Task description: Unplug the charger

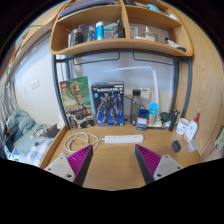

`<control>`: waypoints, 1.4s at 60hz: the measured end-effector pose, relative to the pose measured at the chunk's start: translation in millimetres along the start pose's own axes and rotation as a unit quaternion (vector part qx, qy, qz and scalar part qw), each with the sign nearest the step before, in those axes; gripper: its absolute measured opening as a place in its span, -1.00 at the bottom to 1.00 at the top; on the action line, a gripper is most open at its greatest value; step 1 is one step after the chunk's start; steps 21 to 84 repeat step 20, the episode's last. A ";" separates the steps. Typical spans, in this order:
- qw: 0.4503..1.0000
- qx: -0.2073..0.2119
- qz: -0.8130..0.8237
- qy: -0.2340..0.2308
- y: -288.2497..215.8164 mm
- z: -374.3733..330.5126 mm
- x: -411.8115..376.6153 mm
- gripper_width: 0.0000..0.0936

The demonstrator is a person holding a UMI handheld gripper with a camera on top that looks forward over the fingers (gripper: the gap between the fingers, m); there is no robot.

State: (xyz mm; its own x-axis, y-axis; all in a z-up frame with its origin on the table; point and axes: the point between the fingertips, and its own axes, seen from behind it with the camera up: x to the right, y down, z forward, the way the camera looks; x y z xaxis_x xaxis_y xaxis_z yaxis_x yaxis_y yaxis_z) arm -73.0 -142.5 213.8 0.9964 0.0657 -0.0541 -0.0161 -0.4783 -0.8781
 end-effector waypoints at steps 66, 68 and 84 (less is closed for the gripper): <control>1.000 -0.002 0.006 0.003 -9.8 2.5 14.0 0.83; 1.000 -0.002 0.006 0.003 -9.8 2.5 14.0 0.83; 1.000 -0.002 0.006 0.003 -9.8 2.5 14.0 0.83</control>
